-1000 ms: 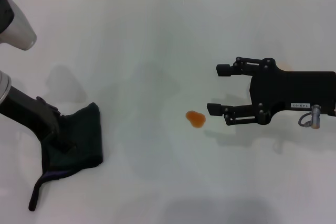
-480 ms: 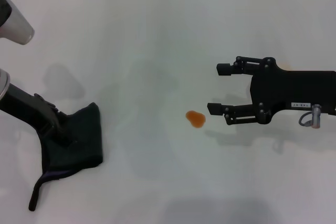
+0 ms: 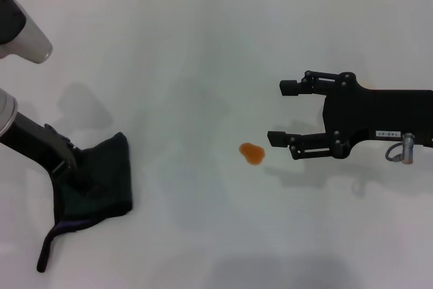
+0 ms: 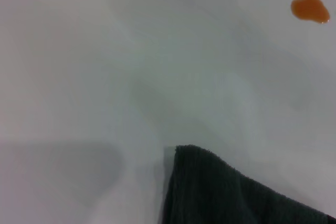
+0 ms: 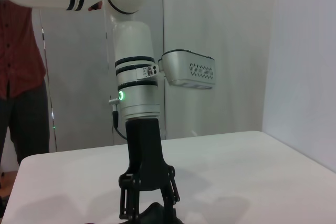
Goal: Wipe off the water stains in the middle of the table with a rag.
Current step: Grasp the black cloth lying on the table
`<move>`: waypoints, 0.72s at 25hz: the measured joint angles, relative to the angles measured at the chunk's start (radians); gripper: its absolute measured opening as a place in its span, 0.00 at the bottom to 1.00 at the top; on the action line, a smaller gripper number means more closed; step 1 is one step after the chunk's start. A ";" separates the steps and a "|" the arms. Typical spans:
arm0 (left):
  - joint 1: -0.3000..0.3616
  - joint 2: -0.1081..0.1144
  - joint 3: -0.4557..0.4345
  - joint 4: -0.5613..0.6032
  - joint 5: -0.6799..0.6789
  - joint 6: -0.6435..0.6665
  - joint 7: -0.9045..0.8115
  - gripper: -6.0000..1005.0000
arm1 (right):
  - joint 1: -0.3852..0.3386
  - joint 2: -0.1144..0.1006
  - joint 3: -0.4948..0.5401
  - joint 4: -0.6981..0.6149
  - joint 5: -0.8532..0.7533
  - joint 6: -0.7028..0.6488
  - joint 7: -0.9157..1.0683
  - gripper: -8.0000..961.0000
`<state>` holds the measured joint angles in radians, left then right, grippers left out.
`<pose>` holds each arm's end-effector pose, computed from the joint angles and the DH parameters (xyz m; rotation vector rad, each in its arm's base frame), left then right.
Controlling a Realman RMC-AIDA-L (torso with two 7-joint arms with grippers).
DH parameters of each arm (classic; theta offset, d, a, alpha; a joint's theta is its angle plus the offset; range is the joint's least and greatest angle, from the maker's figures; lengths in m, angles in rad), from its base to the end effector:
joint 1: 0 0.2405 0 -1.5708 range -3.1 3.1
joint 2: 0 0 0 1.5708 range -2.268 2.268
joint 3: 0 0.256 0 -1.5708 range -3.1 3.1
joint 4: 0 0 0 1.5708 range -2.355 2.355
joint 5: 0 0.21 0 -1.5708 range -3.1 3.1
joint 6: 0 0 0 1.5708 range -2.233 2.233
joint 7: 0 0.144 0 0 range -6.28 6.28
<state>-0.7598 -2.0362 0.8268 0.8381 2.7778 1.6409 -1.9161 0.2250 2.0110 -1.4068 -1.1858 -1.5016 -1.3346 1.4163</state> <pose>-0.2642 0.3585 0.0228 -2.8546 -0.8996 0.5391 0.2013 0.3017 0.0055 -2.7581 0.1494 0.6947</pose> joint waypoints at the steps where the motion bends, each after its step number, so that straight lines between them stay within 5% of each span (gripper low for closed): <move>1: -0.001 -0.003 0.001 0.000 0.003 -0.002 0.000 0.88 | 0.000 0.000 0.000 0.000 0.000 0.000 0.000 0.86; 18: -0.020 -0.015 0.011 -0.001 -0.002 -0.010 0.007 0.88 | -0.002 0.000 -0.003 0.000 0.000 -0.001 -0.010 0.86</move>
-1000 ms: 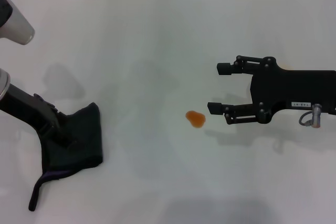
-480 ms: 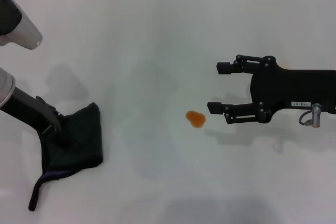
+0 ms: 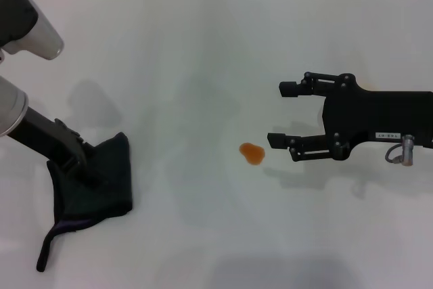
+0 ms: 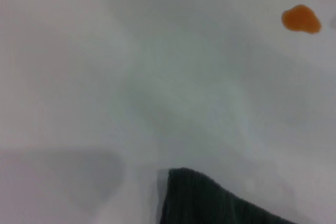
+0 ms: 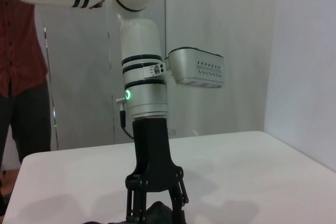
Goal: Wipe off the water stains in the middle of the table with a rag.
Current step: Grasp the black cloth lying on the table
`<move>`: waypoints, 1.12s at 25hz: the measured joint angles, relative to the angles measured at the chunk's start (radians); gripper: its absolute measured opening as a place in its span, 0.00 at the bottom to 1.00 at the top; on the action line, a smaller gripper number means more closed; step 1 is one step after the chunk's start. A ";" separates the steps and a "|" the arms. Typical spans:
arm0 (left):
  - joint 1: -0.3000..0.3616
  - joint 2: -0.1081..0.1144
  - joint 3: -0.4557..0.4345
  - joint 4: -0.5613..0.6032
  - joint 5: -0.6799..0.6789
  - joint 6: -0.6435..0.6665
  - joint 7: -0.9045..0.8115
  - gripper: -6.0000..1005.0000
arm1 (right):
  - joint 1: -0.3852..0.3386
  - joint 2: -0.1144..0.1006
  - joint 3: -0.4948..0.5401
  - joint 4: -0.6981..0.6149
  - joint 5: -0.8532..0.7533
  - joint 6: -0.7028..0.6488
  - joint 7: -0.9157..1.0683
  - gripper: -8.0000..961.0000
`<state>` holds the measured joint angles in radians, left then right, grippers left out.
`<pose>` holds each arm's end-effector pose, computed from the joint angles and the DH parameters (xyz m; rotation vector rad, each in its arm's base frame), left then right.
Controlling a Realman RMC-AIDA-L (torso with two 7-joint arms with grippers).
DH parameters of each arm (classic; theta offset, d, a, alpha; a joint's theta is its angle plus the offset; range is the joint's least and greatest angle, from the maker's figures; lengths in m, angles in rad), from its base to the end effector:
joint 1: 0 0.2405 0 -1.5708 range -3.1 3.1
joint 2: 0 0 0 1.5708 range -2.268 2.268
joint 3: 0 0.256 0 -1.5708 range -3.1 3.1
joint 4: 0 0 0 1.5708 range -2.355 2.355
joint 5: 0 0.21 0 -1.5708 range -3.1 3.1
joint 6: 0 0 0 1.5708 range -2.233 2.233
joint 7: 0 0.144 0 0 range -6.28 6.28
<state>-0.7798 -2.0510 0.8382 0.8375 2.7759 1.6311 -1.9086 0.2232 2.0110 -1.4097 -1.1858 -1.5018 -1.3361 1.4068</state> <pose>-0.2545 0.3625 0.0155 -2.8766 -0.8474 0.5378 0.2015 0.3008 0.0048 -2.7609 0.1373 0.6920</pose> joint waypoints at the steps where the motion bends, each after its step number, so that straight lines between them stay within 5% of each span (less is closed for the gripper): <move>1: -0.002 -0.001 0.000 0.000 0.000 0.002 0.000 0.88 | 0.000 0.000 0.001 0.000 0.000 -0.001 0.000 0.86; 28: 0.023 -0.001 -0.001 0.023 -0.029 0.031 0.016 0.88 | -0.001 0.000 -0.001 0.007 0.012 -0.002 -0.002 0.86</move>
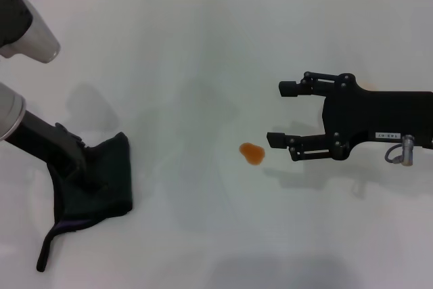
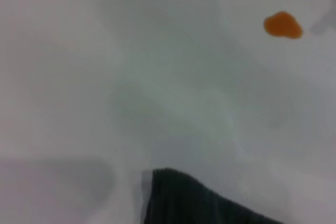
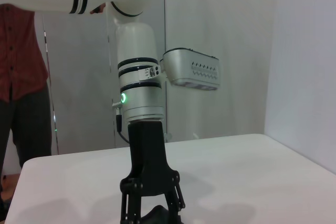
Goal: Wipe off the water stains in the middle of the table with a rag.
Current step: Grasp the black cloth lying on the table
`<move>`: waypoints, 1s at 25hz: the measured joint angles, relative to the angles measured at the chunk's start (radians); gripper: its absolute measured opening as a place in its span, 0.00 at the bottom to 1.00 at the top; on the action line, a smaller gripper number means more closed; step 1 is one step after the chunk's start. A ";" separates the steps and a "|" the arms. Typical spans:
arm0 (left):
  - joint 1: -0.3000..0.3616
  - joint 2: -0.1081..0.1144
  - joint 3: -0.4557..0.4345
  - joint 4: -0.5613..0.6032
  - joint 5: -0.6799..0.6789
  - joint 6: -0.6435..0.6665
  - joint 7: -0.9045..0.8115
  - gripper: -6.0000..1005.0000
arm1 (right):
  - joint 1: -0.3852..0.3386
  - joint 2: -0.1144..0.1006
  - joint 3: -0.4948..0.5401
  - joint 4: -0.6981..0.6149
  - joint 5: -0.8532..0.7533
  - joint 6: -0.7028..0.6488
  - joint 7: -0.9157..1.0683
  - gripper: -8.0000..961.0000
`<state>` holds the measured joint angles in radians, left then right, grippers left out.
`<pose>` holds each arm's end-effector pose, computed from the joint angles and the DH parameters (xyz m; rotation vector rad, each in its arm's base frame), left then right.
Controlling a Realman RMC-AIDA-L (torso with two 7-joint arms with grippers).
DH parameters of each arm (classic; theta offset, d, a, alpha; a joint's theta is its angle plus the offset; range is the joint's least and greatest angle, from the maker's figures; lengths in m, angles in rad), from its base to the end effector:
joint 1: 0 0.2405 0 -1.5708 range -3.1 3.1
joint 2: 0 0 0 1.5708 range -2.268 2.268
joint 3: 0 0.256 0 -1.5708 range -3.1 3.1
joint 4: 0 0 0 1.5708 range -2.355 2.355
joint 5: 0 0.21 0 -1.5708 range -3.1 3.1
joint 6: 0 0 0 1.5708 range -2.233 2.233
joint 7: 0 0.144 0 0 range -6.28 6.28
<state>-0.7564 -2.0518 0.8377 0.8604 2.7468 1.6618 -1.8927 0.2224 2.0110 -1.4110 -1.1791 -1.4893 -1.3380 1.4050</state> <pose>-0.2555 0.3562 0.0172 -2.9027 -0.8513 0.5009 0.2016 0.3003 0.0046 -2.7584 0.1464 0.7083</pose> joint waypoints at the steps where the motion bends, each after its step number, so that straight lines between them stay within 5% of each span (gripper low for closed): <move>1: 0.003 0.001 0.000 0.000 0.001 0.000 0.001 0.88 | 0.000 0.000 0.000 0.001 0.000 0.000 0.000 0.86; 25: 0.017 0.007 0.000 0.002 0.003 0.011 0.012 0.88 | 0.000 0.000 -0.003 0.012 0.003 -0.002 -0.003 0.86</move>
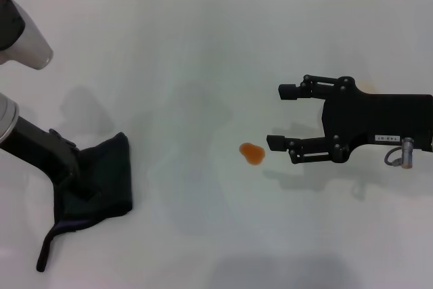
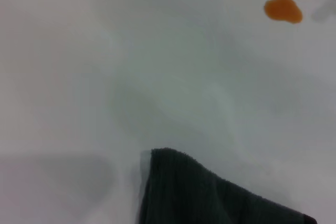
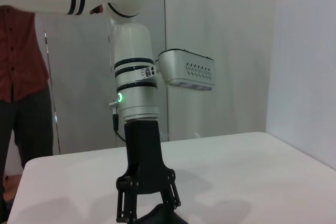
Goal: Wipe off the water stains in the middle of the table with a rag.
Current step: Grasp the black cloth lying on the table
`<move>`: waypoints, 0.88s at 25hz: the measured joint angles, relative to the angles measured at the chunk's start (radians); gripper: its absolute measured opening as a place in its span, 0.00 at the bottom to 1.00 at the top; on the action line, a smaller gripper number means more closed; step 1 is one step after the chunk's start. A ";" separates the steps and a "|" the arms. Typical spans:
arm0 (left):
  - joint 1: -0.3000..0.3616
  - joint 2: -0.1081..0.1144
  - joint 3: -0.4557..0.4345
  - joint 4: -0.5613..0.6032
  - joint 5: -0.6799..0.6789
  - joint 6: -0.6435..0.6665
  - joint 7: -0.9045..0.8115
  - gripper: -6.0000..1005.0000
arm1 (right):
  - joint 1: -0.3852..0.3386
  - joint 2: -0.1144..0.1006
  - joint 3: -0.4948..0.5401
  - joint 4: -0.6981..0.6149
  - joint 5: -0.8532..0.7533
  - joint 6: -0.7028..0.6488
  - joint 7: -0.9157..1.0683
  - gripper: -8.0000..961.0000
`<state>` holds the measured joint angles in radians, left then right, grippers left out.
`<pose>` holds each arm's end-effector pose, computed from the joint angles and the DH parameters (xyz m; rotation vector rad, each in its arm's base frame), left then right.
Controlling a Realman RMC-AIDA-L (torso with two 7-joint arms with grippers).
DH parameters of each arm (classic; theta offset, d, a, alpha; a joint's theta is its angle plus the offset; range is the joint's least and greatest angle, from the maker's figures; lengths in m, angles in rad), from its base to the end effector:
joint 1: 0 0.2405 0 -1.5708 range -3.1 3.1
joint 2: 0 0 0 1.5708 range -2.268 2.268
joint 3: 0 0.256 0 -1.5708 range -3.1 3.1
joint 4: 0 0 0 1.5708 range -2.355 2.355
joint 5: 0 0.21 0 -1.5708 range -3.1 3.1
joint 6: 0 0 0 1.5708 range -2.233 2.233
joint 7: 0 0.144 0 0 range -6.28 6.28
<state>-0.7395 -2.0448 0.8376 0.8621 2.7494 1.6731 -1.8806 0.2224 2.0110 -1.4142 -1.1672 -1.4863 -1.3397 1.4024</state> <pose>-0.2624 0.3514 0.0205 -2.9058 -0.8634 0.5136 0.2034 0.2993 0.0028 -2.7632 0.1587 0.7111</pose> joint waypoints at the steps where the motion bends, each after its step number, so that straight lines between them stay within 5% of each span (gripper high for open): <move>1: -0.001 0.000 0.000 0.000 0.000 0.000 0.000 0.88 | 0.000 0.000 0.000 0.000 0.000 0.000 0.000 0.86; 15: -0.003 0.001 0.002 0.000 0.004 0.000 0.001 0.87 | 0.000 0.000 0.000 0.001 0.021 -0.001 -0.011 0.86; 22: -0.003 -0.001 0.004 -0.003 0.005 0.002 -0.001 0.75 | 0.000 0.000 0.000 0.001 0.022 -0.002 -0.011 0.86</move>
<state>-0.7428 -2.0458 0.8417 0.8591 2.7543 1.6750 -1.8821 0.2224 2.0110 -1.4143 -1.1658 -1.4648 -1.3418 1.3912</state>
